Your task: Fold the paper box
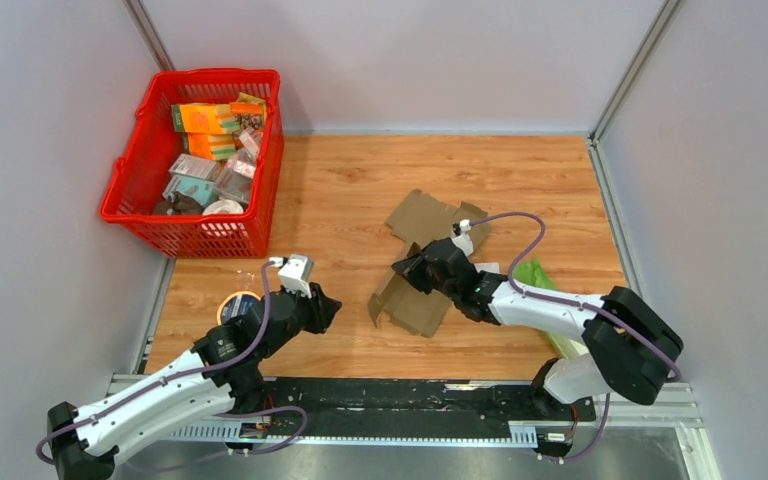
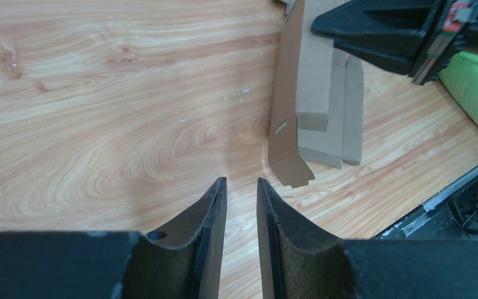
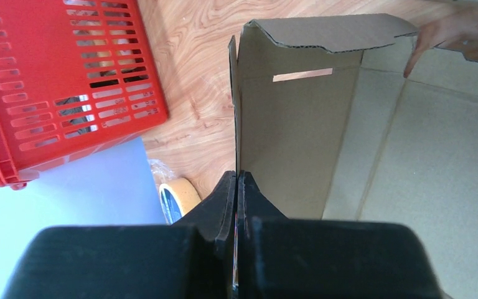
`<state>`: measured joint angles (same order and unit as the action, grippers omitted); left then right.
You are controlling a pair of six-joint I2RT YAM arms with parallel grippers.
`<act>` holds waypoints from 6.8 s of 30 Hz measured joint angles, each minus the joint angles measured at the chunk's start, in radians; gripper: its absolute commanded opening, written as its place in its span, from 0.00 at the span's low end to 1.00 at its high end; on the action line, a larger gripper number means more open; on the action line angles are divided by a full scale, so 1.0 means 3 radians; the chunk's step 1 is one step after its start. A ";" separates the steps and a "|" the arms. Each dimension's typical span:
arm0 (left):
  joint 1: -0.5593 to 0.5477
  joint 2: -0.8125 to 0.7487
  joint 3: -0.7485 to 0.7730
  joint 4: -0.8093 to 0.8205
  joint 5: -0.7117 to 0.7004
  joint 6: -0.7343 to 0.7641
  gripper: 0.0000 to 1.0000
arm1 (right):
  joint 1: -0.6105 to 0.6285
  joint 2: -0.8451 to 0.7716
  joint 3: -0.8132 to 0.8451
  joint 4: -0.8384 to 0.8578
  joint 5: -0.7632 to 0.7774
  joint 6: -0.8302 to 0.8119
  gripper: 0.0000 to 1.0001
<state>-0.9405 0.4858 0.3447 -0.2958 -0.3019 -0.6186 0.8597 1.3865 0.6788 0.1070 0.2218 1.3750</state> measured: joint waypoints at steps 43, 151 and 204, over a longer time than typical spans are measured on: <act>-0.0184 0.1831 -0.0454 0.2200 0.0567 0.0684 0.46 | -0.0230 0.0584 -0.1291 0.3138 -0.0587 0.0086 0.00; -0.0528 0.2232 0.0955 0.0788 0.0195 0.1564 0.56 | 0.0259 -0.0051 -0.0148 -0.0440 0.0093 0.1436 0.06; -0.0525 0.2581 0.0956 0.1198 -0.0242 0.2139 0.00 | 0.0567 0.0385 -0.1329 0.1869 -0.1500 -0.1703 0.00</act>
<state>-1.0981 1.2602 0.6315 0.0635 -0.3744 0.0231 1.0298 1.5021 0.2802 0.6678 -0.2283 0.8642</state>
